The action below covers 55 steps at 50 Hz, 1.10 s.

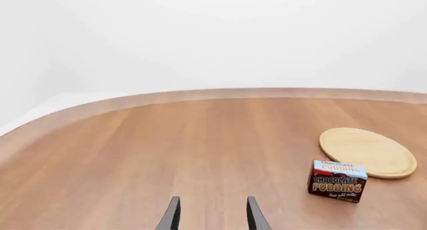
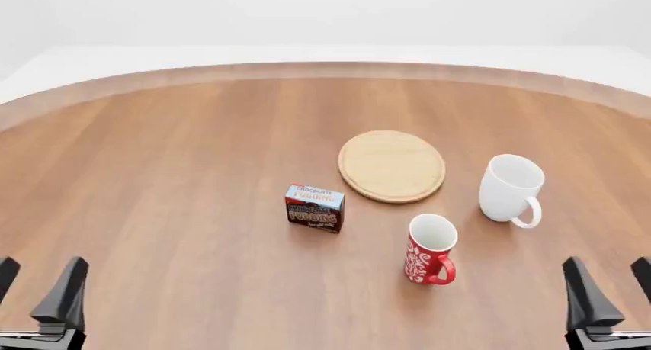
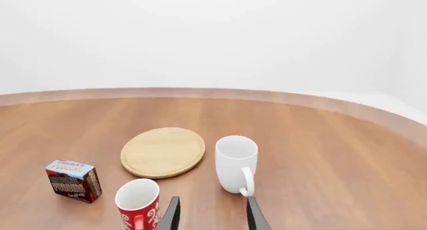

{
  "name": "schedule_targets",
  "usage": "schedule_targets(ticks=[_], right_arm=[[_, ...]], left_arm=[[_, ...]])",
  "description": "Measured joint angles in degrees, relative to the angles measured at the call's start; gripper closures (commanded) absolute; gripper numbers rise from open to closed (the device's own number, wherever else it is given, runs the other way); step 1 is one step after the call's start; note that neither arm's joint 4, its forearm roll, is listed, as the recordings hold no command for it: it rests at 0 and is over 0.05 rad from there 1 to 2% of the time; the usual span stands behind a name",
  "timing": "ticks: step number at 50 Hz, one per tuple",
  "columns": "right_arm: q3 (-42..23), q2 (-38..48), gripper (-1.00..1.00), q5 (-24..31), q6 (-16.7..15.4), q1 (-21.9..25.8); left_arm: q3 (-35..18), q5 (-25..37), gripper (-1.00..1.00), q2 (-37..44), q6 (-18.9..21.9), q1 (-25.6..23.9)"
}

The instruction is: Put the chocolate pudding to the left of the plate.

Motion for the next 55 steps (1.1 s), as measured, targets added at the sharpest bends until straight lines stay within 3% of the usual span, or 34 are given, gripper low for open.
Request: schedule_targets(ticks=[13,23,39,55], right_arm=[[-0.7,0.2,-1.0,0.2,0.1,0.1],[-5.4,0.2,-1.0,3.3,-0.6,0.6],[-21.4,11.2,-1.0,6.1,-2.0,4.3],[-40.2,31.3,-1.0,8.5,-9.6,11.0]], left_arm=[[-0.1,0.0,-1.0,0.2,0.0,0.0],[-0.1,-0.1,-1.0,0.2,0.0,0.0],[-0.1,-0.1,-1.0,0.3,0.0,0.0],[-0.1,-0.1,-1.0,0.3,0.0,0.0]])
